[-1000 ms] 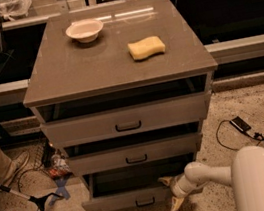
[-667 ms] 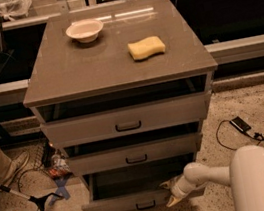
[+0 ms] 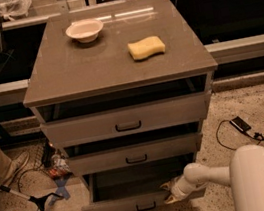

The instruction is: Open bottom drawer

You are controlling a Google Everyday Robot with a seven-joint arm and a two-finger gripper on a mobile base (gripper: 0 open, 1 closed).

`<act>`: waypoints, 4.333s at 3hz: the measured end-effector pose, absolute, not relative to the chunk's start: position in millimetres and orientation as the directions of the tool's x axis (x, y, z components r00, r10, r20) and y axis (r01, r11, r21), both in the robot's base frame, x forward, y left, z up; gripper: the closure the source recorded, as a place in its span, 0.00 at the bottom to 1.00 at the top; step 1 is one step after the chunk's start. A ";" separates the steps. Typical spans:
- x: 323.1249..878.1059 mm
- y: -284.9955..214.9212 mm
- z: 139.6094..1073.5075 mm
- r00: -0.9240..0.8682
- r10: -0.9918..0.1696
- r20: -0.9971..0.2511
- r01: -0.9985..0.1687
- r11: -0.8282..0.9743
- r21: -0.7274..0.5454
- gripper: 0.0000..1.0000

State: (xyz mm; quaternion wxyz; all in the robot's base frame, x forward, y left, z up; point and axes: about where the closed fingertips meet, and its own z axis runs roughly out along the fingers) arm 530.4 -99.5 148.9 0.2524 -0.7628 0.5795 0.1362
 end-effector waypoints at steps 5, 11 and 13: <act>520.7 -106.1 150.7 0.267 -0.814 -0.516 -0.959 -0.173 -0.222 0.16; 496.6 -80.5 148.5 0.207 -0.891 -0.404 -0.973 -0.143 -0.183 0.25; 489.8 -80.5 174.3 0.225 -0.902 -0.369 -0.965 -0.153 -0.213 0.71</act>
Offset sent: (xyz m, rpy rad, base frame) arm -0.0082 -0.0099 0.0031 0.0153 0.0052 -0.0267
